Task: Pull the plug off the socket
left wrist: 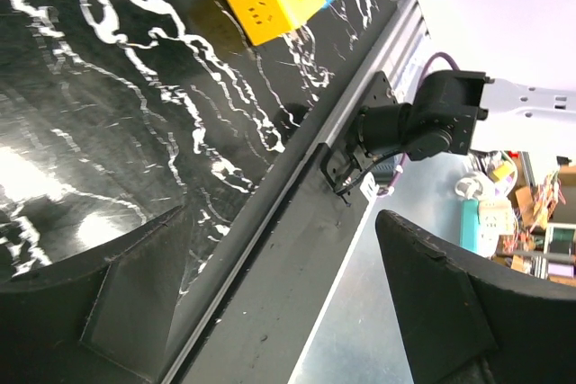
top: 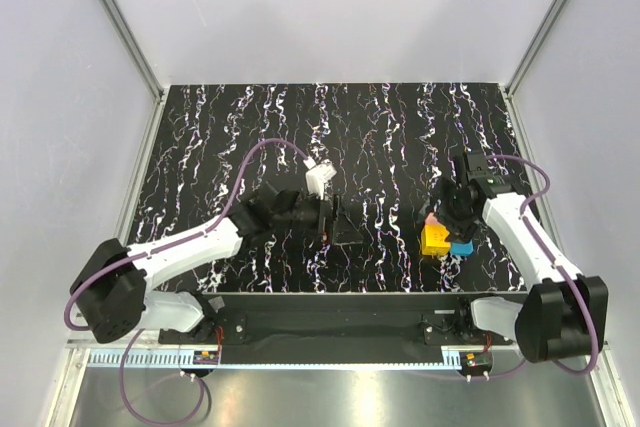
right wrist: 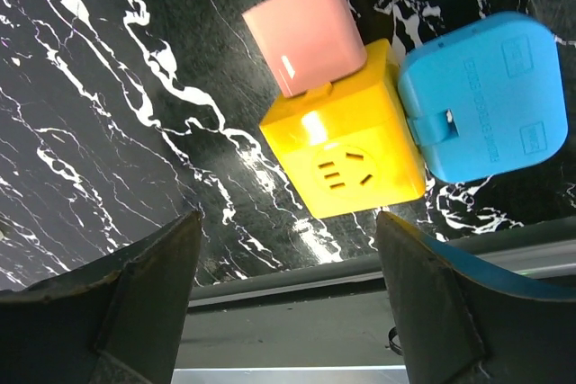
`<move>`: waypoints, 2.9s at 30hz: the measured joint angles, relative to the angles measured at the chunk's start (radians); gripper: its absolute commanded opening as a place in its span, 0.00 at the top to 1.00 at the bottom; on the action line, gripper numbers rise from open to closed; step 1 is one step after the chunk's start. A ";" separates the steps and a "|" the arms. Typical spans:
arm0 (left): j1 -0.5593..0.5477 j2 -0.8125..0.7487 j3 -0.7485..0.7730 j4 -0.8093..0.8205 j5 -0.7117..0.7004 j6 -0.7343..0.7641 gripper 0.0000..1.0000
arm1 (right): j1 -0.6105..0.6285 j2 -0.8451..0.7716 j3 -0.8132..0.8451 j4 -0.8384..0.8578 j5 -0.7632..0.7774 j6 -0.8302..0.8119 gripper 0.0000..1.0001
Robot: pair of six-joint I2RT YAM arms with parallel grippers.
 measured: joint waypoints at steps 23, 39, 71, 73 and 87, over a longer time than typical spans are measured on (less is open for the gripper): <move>0.035 -0.072 -0.026 -0.042 0.008 0.007 0.12 | 0.057 0.341 0.194 0.021 0.092 -0.019 0.88; 0.035 -0.080 -0.045 -0.046 0.008 0.006 0.12 | 0.127 0.323 0.119 0.033 0.140 -0.020 0.87; 0.035 -0.016 -0.045 0.068 0.059 -0.058 0.12 | 0.117 0.043 0.044 -0.185 0.256 0.525 0.13; 0.035 -0.027 -0.045 0.068 0.059 -0.058 0.12 | 0.103 0.058 0.044 -0.185 0.261 0.529 0.14; 0.035 -0.033 -0.045 0.065 0.058 -0.057 0.12 | 0.055 0.151 0.044 -0.156 0.278 0.495 0.21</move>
